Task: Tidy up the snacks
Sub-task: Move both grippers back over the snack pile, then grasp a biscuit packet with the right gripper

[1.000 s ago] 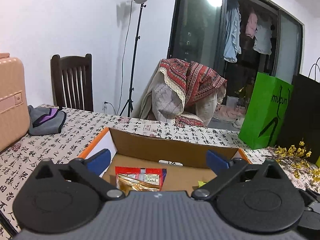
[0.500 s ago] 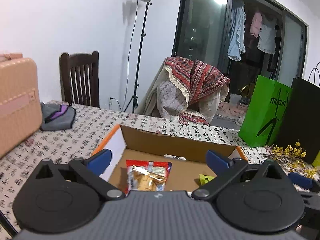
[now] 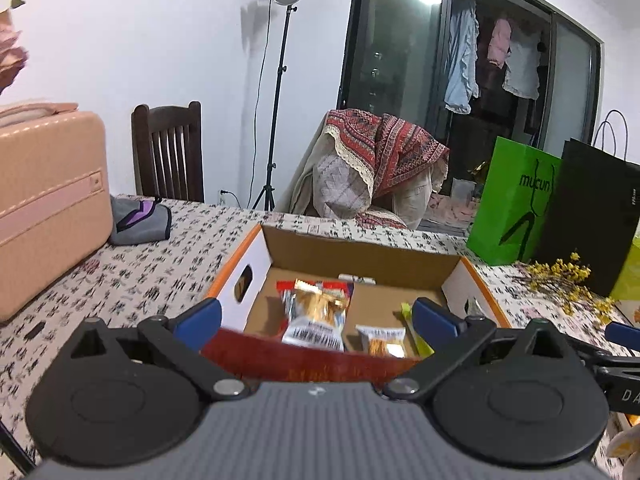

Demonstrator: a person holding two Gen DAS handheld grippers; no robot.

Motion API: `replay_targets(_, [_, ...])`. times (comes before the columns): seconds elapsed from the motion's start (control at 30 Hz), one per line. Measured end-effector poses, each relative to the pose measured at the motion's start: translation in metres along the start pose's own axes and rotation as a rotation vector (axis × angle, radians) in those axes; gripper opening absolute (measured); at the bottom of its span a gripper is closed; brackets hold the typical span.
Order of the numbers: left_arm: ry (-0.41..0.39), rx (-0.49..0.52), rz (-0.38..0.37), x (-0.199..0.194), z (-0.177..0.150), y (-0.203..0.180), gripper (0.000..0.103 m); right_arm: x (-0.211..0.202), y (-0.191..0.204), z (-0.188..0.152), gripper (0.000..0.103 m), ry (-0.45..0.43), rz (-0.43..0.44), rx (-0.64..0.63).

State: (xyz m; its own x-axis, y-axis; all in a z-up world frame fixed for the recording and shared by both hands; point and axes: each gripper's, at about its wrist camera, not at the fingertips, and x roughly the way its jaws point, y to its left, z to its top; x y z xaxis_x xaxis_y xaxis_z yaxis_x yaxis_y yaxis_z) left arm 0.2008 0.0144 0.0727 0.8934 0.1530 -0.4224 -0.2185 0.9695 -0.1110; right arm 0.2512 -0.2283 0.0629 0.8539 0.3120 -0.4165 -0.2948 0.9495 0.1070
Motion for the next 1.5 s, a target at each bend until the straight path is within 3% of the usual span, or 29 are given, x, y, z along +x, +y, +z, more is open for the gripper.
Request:
replay_targets(0.4, [0.027, 0.037, -0.045, -0.039, -0.049, 0.017, 0.103, -0.038, -0.012, -0.048, 0.103, 0.076, 0.007, 0.007])
replay_targets(0.87, [0.123, 0.059, -0.059, -0.042, -0.11, 0.045, 0.103, -0.046, -0.02, -0.103, 0.103, 0.207, 0.019, 0.019])
replay_targets(1.0, [0.132, 0.047, -0.036, -0.037, -0.117, 0.055, 0.103, -0.044, -0.02, -0.111, 0.103, 0.228, 0.02, 0.009])
replay_targets(1.5, [0.131, 0.014, -0.102, -0.032, -0.121, 0.062, 0.103, -0.001, -0.014, -0.108, 0.101, 0.314, 0.0, 0.001])
